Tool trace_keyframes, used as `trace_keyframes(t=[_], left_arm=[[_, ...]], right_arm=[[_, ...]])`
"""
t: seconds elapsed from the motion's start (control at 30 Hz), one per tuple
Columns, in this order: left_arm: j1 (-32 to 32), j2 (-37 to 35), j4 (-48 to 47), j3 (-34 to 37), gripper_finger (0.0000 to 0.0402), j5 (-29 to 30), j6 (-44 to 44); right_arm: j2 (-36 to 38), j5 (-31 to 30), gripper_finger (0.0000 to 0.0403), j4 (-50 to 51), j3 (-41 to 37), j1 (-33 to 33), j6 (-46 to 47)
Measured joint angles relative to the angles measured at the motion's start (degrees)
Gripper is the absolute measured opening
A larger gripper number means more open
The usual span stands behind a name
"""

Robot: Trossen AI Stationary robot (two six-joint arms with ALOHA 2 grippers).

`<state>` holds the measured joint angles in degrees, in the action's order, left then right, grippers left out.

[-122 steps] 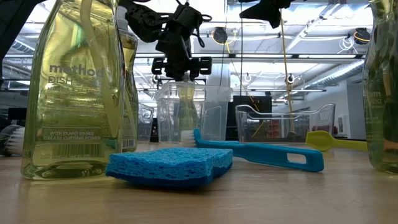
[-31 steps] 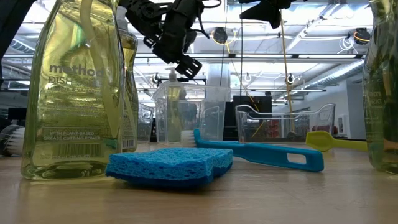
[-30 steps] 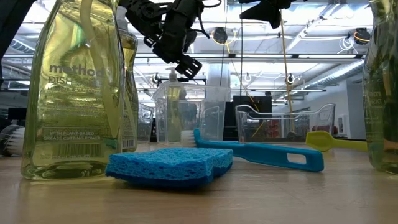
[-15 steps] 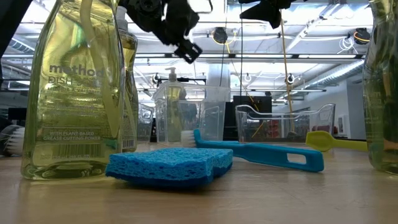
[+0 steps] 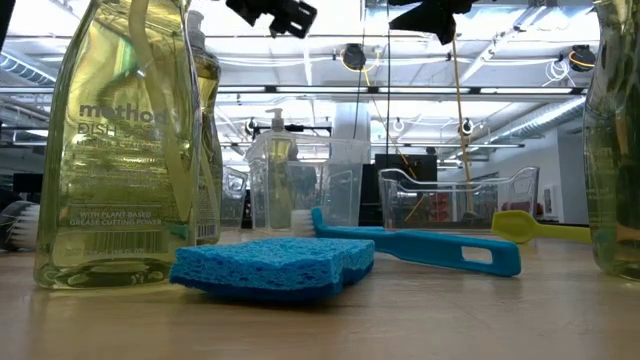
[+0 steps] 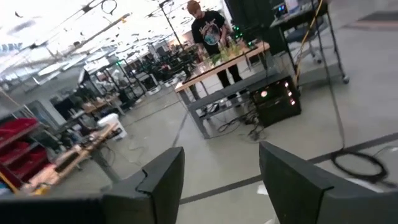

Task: Pick & Place Kitchen Sink Supplies
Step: Put the dish soap into the white bin

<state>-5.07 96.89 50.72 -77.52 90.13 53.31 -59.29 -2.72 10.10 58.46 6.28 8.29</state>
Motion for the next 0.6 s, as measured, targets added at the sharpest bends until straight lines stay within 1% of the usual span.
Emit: trace_keyframes(t=[0.27, 0.5, 0.6], left_arm=[[3.0, -0.3, -0.1, 0.0, 0.0183, 0.0, -0.7], [8.5, -1.1, 0.0, 0.1, 0.0175, -0.2, -2.1], [11.3, -2.1, 0.6, 0.0, 0.0175, -0.5, -5.1]], right_arm=[[1.2, 0.0, 0.0212, 0.1, 0.0, 0.0, 0.0], [2.0, 0.0, 0.0212, 0.1, 0.0, 0.0, 0.0], [2.0, 0.0, 0.0212, 0.3, 0.0, 0.0, 0.0]])
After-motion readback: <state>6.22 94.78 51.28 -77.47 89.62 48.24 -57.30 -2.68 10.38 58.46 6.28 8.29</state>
